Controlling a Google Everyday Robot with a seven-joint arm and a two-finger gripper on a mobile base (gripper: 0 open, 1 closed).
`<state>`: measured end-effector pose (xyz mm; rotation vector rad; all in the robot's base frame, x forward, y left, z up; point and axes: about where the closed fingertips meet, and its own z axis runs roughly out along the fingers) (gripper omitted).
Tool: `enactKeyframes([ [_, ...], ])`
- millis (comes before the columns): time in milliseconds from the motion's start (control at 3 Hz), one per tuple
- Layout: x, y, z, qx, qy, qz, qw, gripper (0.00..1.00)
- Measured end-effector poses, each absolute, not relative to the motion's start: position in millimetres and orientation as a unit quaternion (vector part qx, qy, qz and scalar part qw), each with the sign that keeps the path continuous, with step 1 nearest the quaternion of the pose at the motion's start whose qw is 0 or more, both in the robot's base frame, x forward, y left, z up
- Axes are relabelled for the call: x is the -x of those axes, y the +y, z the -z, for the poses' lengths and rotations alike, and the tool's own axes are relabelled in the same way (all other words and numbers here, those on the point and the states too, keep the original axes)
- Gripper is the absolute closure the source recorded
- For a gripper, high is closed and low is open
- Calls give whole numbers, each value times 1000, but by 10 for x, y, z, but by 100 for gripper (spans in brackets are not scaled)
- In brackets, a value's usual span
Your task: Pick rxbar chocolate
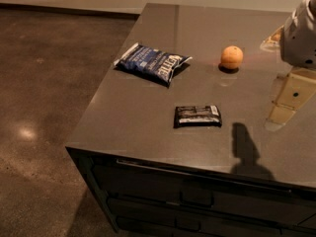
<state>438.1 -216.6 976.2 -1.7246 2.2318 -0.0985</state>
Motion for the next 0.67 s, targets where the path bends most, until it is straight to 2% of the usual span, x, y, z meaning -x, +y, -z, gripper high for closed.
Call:
enactKeyframes([
  [667, -4445, -2120, -9759, 619, 769, 28, 158, 0],
])
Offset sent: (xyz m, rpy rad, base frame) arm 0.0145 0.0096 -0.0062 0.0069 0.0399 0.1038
